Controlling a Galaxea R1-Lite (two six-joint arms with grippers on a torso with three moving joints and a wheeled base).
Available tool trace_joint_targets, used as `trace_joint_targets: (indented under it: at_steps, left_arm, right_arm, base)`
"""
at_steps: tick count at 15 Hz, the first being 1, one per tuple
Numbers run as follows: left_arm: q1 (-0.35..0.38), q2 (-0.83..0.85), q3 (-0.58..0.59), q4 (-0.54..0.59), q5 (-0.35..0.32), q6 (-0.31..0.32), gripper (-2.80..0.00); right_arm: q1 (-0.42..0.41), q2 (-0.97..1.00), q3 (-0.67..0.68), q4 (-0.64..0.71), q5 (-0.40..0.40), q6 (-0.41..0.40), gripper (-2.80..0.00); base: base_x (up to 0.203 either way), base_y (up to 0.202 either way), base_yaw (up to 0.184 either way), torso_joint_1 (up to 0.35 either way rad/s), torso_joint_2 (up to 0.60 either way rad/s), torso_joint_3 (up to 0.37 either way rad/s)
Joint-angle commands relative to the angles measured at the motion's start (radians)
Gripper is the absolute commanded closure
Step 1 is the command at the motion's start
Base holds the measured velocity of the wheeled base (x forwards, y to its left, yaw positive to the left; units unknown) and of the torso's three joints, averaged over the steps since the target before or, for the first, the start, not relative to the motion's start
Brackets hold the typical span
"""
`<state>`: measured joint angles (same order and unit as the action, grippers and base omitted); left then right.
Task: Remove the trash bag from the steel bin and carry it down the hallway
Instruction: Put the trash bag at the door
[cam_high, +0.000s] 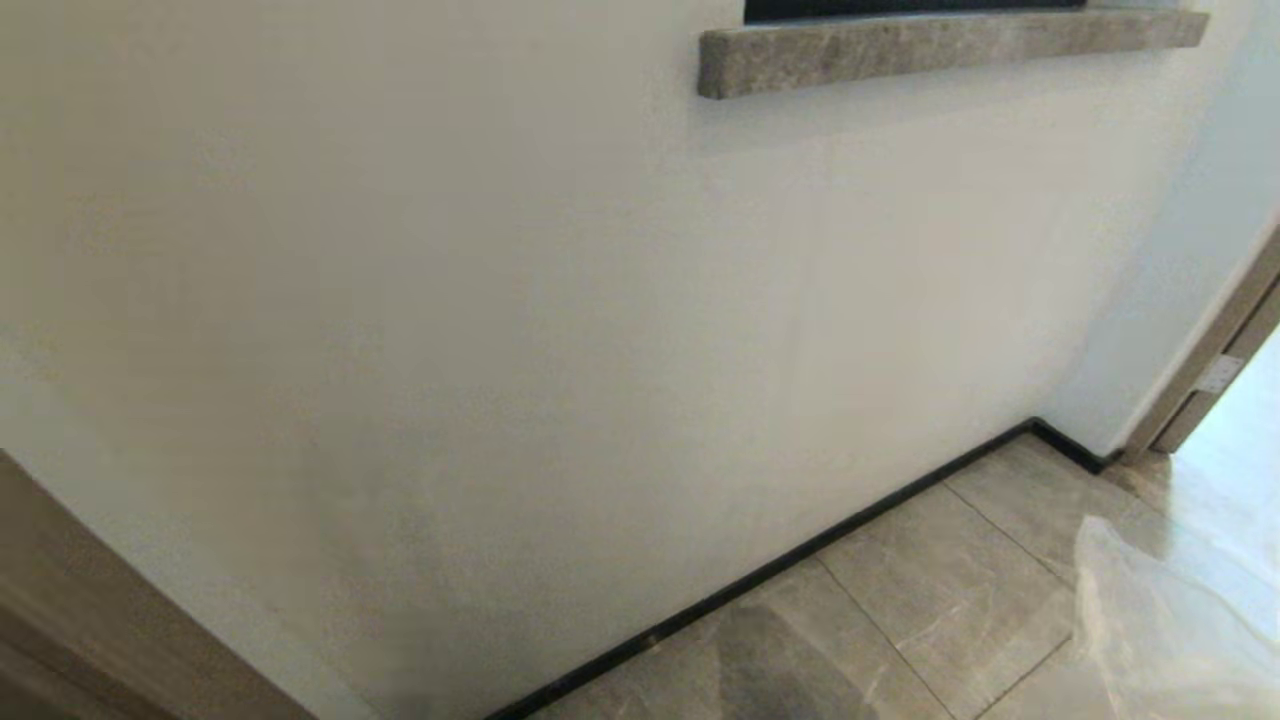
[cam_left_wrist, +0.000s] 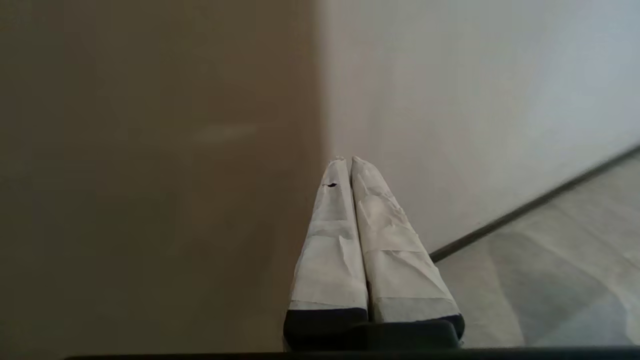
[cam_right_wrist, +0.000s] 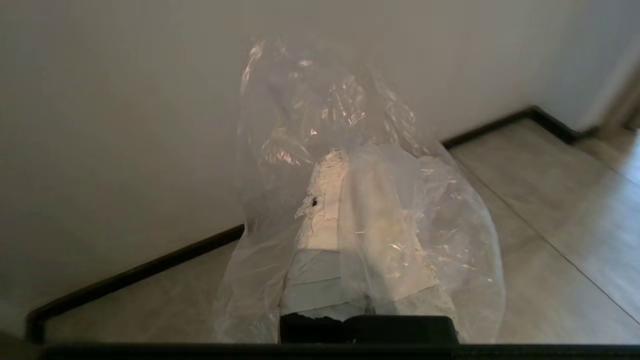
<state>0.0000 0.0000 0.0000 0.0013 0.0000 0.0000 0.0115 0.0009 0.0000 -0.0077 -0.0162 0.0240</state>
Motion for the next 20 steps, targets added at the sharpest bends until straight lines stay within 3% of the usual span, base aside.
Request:
trace_joint_targets:
  at_steps: [1, 20]
  left_arm:
    - [0.0, 0.0, 0.0, 0.0, 0.0, 0.0, 0.0]
    - [0.0, 0.0, 0.0, 0.0, 0.0, 0.002, 0.0]
  right_arm:
    - [0.0, 0.001, 0.001, 0.0, 0.001, 0.001, 0.0]
    - [0.0, 0.001, 0.002, 0.002, 0.0, -0.001, 0.0]
  base:
    - [0.001, -0.007, 0.103, 0.004, 0.0, 0.002]
    - [0.0, 0.0, 0.003, 0.0, 0.0, 0.0]
